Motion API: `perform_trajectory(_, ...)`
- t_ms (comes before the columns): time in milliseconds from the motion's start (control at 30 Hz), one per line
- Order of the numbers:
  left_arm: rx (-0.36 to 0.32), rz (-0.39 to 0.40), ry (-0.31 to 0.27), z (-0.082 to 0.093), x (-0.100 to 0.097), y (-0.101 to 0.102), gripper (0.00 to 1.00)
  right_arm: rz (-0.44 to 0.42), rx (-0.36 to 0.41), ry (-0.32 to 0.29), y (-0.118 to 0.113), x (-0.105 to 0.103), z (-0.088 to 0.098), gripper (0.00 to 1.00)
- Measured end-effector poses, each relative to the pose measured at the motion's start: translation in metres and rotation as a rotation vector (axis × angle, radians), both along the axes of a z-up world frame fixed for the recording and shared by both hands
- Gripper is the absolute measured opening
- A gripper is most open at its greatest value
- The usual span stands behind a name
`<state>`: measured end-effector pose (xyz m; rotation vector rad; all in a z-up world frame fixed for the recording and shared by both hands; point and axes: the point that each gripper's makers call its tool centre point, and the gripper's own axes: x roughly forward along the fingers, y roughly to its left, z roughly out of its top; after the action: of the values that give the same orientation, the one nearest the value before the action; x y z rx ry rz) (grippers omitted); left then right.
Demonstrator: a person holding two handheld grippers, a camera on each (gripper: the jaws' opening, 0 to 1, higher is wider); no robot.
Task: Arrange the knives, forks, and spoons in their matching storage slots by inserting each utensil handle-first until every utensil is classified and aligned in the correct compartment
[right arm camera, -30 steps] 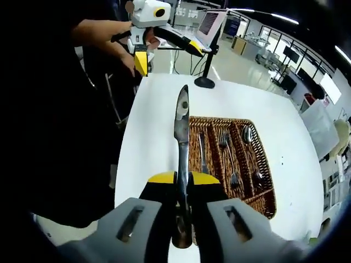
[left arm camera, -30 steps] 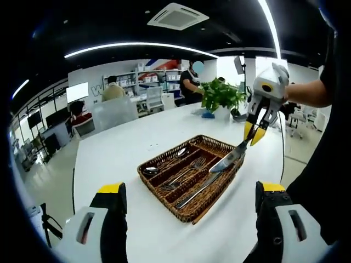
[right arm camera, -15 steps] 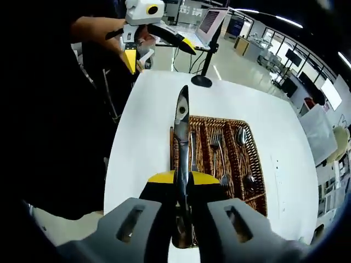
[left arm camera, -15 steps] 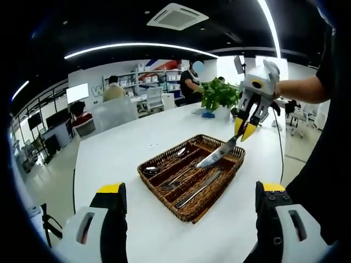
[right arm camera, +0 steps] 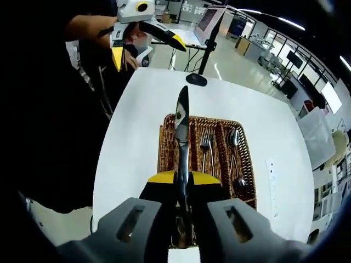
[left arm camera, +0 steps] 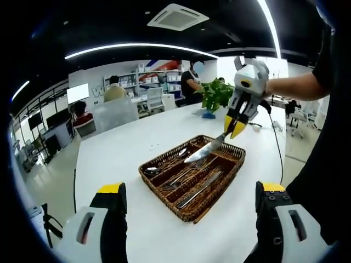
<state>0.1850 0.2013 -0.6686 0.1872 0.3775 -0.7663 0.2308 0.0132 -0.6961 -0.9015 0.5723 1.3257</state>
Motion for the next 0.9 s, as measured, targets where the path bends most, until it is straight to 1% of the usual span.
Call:
perform_trajectory(100, -0.001, 0.004, 0.000, -0.001, 0.000, 0.002, 1.00, 0.001, 0.005, -0.006, 0.002, 0.007, 0.006, 0.05)
perform_trajectory(200, -0.002, 0.003, 0.002, -0.001, 0.000, 0.003, 1.00, 0.007, 0.002, -0.014, 0.003, 0.012, 0.008, 0.05)
perform_trajectory(500, 0.005, 0.003, -0.002, 0.001, 0.001, 0.006, 1.00, 0.011, -0.001, -0.004, 0.005, 0.020, 0.004, 0.05)
perform_trajectory(600, 0.008, 0.004, -0.008, 0.003, 0.002, 0.008, 1.00, 0.014, -0.004, -0.001, 0.005, 0.022, 0.005, 0.05)
perform_trajectory(900, 0.008, 0.017, -0.011, 0.004, 0.002, 0.011, 1.00, 0.016, -0.006, -0.008, 0.007, 0.030, 0.009, 0.05)
